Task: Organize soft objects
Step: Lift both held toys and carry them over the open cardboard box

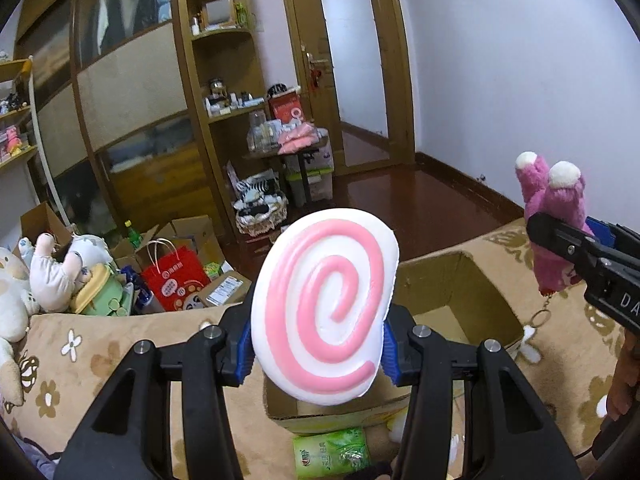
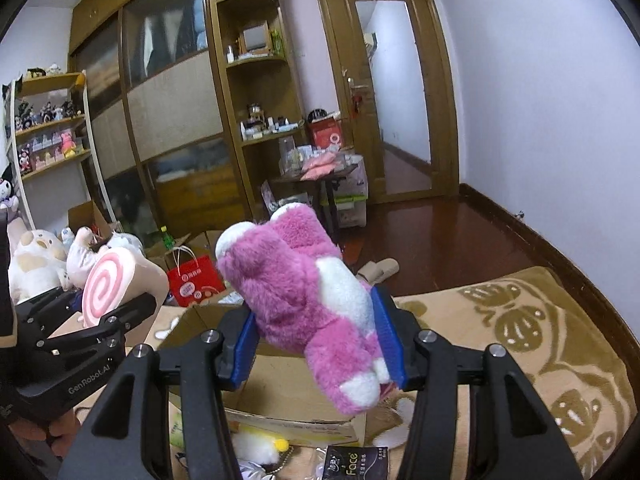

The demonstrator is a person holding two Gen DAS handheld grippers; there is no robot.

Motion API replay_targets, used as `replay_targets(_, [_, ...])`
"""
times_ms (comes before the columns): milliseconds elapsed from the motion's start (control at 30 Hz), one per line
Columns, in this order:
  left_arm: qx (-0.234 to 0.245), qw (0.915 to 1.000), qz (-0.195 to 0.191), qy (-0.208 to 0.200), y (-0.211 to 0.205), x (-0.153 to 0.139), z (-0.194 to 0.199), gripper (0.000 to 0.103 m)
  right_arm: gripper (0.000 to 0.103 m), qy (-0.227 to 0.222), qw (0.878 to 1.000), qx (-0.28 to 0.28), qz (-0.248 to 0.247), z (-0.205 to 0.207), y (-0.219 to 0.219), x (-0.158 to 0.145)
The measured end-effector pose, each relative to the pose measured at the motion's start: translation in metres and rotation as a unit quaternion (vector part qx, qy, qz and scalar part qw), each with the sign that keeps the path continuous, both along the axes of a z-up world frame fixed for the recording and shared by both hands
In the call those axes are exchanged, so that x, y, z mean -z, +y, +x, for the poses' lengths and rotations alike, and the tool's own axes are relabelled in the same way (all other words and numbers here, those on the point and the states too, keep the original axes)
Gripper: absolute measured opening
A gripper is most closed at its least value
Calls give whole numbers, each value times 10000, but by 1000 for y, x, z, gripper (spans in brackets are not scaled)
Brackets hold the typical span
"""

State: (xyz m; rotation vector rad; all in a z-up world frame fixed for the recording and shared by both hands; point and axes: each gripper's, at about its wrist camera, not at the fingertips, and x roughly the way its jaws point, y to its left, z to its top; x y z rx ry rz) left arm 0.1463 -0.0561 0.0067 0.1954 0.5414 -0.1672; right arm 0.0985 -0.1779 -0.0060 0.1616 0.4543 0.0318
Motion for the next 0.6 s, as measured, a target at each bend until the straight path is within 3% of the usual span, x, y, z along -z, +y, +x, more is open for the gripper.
replay_targets(233, [-64, 9991, -42, 423, 2, 38, 25, 48, 56, 214, 9997, -146, -11, 20, 0, 31])
replay_targets(600, [-108, 9964, -97, 834, 8, 70, 51, 49, 57, 287, 9990, -328, -32, 32, 7, 54])
